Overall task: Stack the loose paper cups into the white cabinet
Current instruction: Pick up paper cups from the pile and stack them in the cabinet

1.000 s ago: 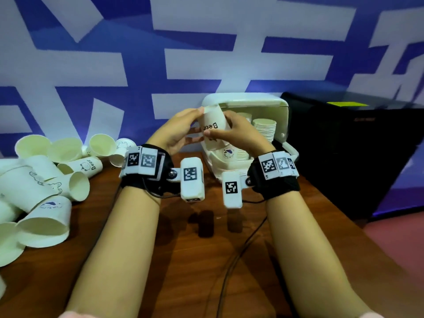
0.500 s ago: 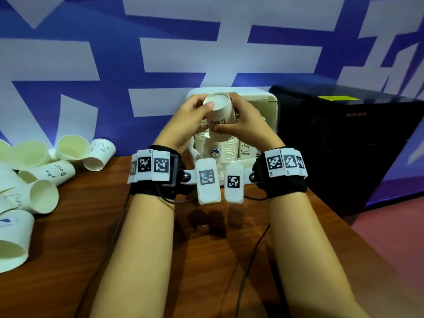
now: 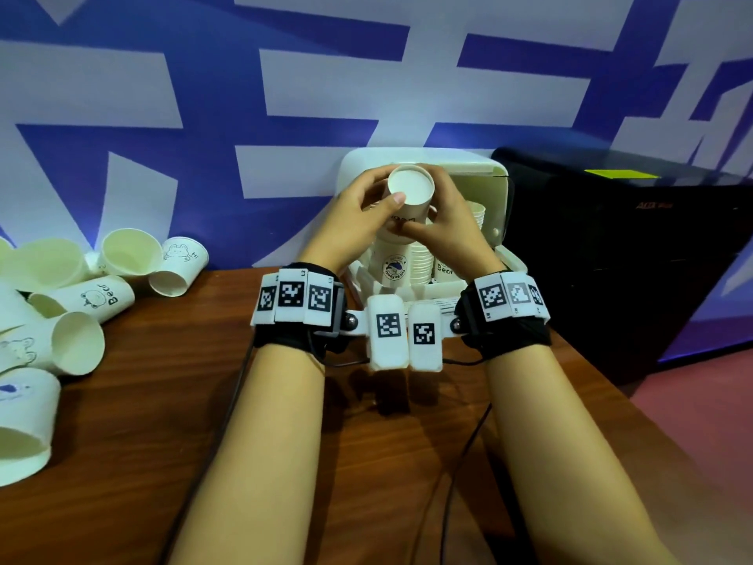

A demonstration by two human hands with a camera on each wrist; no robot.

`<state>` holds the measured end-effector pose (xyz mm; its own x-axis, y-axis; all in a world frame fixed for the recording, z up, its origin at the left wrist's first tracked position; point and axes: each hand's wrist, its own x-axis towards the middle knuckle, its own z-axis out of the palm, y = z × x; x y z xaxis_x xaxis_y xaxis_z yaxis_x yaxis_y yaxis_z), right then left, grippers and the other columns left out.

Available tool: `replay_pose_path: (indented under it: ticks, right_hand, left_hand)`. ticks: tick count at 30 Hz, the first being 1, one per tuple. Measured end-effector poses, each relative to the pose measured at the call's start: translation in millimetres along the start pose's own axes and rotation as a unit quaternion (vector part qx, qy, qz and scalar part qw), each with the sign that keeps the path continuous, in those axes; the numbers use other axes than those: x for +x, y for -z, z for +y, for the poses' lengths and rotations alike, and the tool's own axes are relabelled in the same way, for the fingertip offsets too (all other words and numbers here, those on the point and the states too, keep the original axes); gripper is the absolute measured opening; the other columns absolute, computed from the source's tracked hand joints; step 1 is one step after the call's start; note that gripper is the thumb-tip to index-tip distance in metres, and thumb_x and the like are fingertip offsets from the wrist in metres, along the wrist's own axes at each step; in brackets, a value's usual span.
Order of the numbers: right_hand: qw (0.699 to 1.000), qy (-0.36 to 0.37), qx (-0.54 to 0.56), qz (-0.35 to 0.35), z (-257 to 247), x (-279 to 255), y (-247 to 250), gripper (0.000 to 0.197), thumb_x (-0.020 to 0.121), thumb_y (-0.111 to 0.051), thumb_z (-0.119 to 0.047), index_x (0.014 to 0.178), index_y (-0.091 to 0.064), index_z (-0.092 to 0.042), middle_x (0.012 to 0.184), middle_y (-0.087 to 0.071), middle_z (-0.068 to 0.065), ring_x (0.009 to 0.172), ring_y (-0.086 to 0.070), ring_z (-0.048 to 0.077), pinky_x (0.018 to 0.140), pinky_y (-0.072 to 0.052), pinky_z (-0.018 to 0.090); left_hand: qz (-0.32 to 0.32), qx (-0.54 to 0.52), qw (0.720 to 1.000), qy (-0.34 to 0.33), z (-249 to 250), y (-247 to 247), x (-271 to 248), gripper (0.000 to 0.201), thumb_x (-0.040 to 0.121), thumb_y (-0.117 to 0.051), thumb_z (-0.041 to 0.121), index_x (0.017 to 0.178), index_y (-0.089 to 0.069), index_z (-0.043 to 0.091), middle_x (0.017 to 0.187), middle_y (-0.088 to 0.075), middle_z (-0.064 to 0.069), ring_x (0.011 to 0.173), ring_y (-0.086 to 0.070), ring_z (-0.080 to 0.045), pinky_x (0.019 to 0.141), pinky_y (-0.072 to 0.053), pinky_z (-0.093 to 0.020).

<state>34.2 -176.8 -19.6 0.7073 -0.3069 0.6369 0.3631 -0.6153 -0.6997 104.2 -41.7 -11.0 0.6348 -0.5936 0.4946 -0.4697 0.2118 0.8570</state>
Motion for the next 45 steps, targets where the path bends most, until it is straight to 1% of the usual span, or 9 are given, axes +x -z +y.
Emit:
replay_pose_path:
  ticks: [4,8,16,21,26,30,34,38,45]
  right_hand:
    - [1.000,-0.020,0.020,0.003,7.2,-2.0,-12.4,0.065,0.067,-0.078,-0.015,0.126,-0.050,-0.014,0.121,-0.060,0.001,0.115,-0.057,0.019,0.094,-0.051,0.046]
    - [0.999,-0.034,0.009,0.010,16.8,-2.1,-15.6,0.066,0.070,-0.079,-0.016,0.128,-0.049,-0.013,0.124,-0.059,0.003,0.116,-0.058,0.017,0.095,-0.052,0.044]
    - [0.996,-0.087,-0.011,0.014,37.6,-4.5,-23.2,0.062,0.078,-0.080,-0.018,0.130,-0.048,-0.010,0.121,-0.061,0.003,0.110,-0.060,0.017,0.095,-0.052,0.038]
    - [0.991,-0.135,-0.025,-0.002,47.5,-7.6,-28.1,0.057,0.081,-0.076,-0.022,0.130,-0.048,-0.011,0.119,-0.062,0.011,0.106,-0.063,0.022,0.091,-0.053,0.047]
    - [0.986,-0.151,-0.072,-0.020,49.8,-9.6,-29.2,0.053,0.082,-0.073,-0.014,0.127,-0.047,-0.006,0.113,-0.058,0.006,0.103,-0.060,0.022,0.090,-0.051,0.040]
    - [0.980,-0.154,-0.119,-0.033,50.1,-11.4,-29.8,0.050,0.085,-0.070,-0.017,0.127,-0.045,-0.007,0.111,-0.060,0.006,0.098,-0.055,0.015,0.080,-0.041,0.025]
    - [0.974,-0.156,-0.155,-0.046,48.7,-12.7,-28.1,0.052,0.084,-0.071,-0.018,0.127,-0.045,-0.007,0.119,-0.061,0.011,0.105,-0.056,0.021,0.080,-0.039,0.026]
    - [0.968,-0.163,-0.183,-0.048,48.2,-13.0,-29.4,0.055,0.081,-0.073,-0.020,0.127,-0.045,-0.007,0.122,-0.061,0.014,0.114,-0.055,0.029,0.090,-0.045,0.037]
    - [0.963,-0.186,-0.188,-0.052,44.3,-12.6,-29.3,0.061,0.080,-0.072,-0.018,0.132,-0.043,-0.008,0.125,-0.059,0.016,0.118,-0.053,0.031,0.093,-0.045,0.038]
  left_hand:
    - [0.012,0.010,1.000,0.001,-8.5,3.8,4.6,0.037,0.094,-0.057,0.017,0.132,-0.053,0.020,0.130,-0.059,-0.001,0.123,-0.053,-0.013,0.102,-0.047,-0.035]
    - [0.008,-0.031,0.998,0.049,-18.5,1.2,5.8,0.038,0.098,-0.050,0.016,0.136,-0.049,0.019,0.132,-0.056,-0.005,0.123,-0.053,-0.018,0.091,-0.050,-0.027]
    - [-0.007,-0.046,0.991,0.124,-30.9,-9.0,1.2,0.049,0.101,-0.044,0.013,0.147,-0.033,0.026,0.147,-0.041,-0.006,0.135,-0.039,-0.017,0.101,-0.039,-0.023]
    - [-0.050,0.027,0.987,0.151,-35.9,-12.7,-2.2,0.051,0.101,-0.043,0.021,0.147,-0.029,0.039,0.148,-0.042,-0.007,0.132,-0.044,-0.022,0.111,-0.037,-0.042]
    - [-0.067,0.141,0.973,0.169,-38.7,-16.3,-4.2,0.051,0.102,-0.041,0.026,0.150,-0.027,0.029,0.148,-0.042,-0.006,0.128,-0.047,-0.022,0.101,-0.038,-0.027]
    - [-0.065,0.192,0.965,0.169,-36.9,-16.7,-3.4,0.054,0.101,-0.043,0.027,0.152,-0.024,0.021,0.152,-0.036,-0.006,0.136,-0.038,-0.023,0.108,-0.032,-0.031]
    - [-0.070,0.211,0.960,0.169,-36.0,-15.2,-4.0,0.058,0.101,-0.044,0.026,0.153,-0.021,0.018,0.152,-0.036,-0.006,0.135,-0.039,-0.021,0.103,-0.032,-0.025]
    - [-0.077,0.217,0.958,0.171,-34.4,-14.9,-5.5,0.059,0.100,-0.045,0.021,0.153,-0.019,0.018,0.152,-0.037,-0.007,0.134,-0.041,-0.022,0.097,-0.033,-0.023]
    - [-0.082,0.225,0.957,0.166,-29.7,-15.8,-9.3,0.061,0.098,-0.047,0.016,0.152,-0.020,0.017,0.149,-0.040,-0.008,0.129,-0.045,-0.022,0.088,-0.035,-0.019]
